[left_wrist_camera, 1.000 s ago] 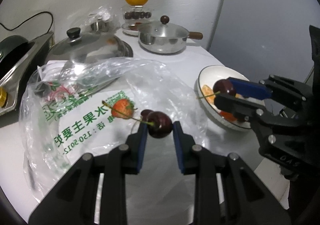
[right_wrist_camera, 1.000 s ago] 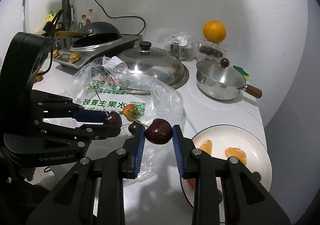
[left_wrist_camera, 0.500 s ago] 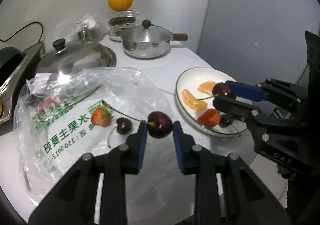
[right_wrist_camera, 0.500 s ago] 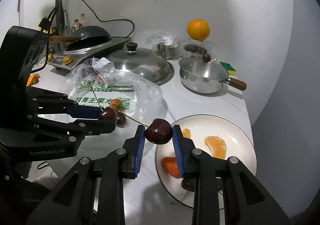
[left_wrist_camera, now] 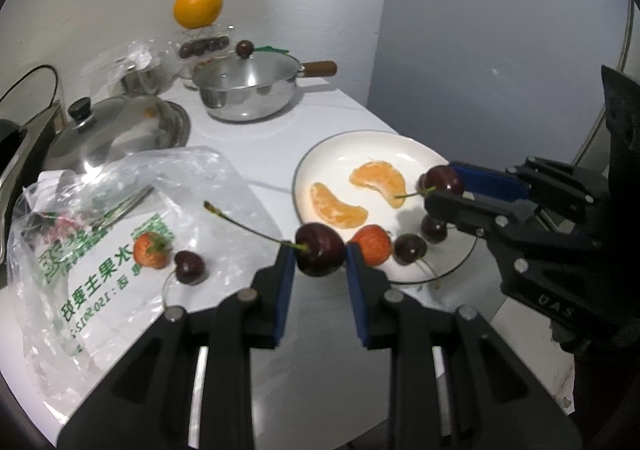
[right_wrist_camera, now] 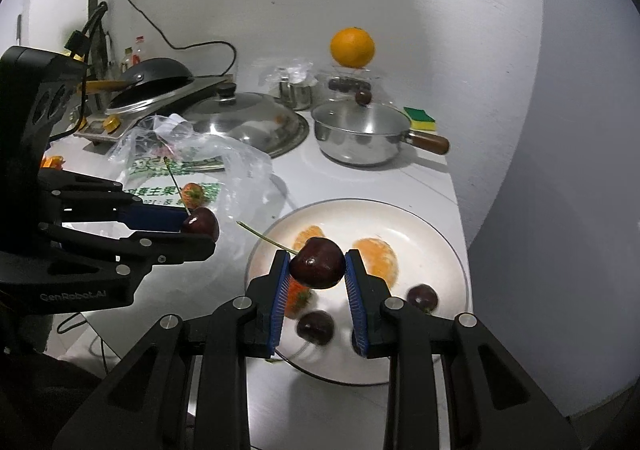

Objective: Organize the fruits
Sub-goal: 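Carry both held cherries with both tools over the white plate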

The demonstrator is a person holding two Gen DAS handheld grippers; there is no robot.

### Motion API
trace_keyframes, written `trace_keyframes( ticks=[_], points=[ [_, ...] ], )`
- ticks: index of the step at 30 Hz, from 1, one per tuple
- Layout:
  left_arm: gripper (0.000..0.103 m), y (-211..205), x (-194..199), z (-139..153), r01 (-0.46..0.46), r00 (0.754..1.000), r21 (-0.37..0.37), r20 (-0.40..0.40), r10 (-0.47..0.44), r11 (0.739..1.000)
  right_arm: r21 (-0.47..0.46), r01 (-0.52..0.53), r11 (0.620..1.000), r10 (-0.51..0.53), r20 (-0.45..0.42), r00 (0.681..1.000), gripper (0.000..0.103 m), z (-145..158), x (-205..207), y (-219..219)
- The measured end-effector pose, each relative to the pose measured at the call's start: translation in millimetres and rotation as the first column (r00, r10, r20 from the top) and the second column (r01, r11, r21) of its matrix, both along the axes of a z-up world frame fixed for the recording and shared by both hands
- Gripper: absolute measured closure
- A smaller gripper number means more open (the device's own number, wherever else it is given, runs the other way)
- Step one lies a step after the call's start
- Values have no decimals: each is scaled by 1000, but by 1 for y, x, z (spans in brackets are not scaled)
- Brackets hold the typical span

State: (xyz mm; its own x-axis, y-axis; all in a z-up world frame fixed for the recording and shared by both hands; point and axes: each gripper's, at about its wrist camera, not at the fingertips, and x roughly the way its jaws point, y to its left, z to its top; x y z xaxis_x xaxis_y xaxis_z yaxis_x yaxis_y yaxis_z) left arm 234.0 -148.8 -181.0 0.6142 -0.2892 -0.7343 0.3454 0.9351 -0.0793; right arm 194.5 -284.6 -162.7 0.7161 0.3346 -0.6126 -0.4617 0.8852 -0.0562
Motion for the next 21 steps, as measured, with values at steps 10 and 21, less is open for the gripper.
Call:
trace_keyframes(
  ticks=[10, 21],
  points=[
    [76, -31, 8, -5, 38, 999, 13, -14, -38, 999, 17, 29, 999, -29, -15, 999, 73, -7, 3, -26],
    [76, -59, 22, -15, 76, 997, 22, -34, -75, 997, 31, 51, 998, -50, -37, 998, 73, -18, 12, -52]
  ],
)
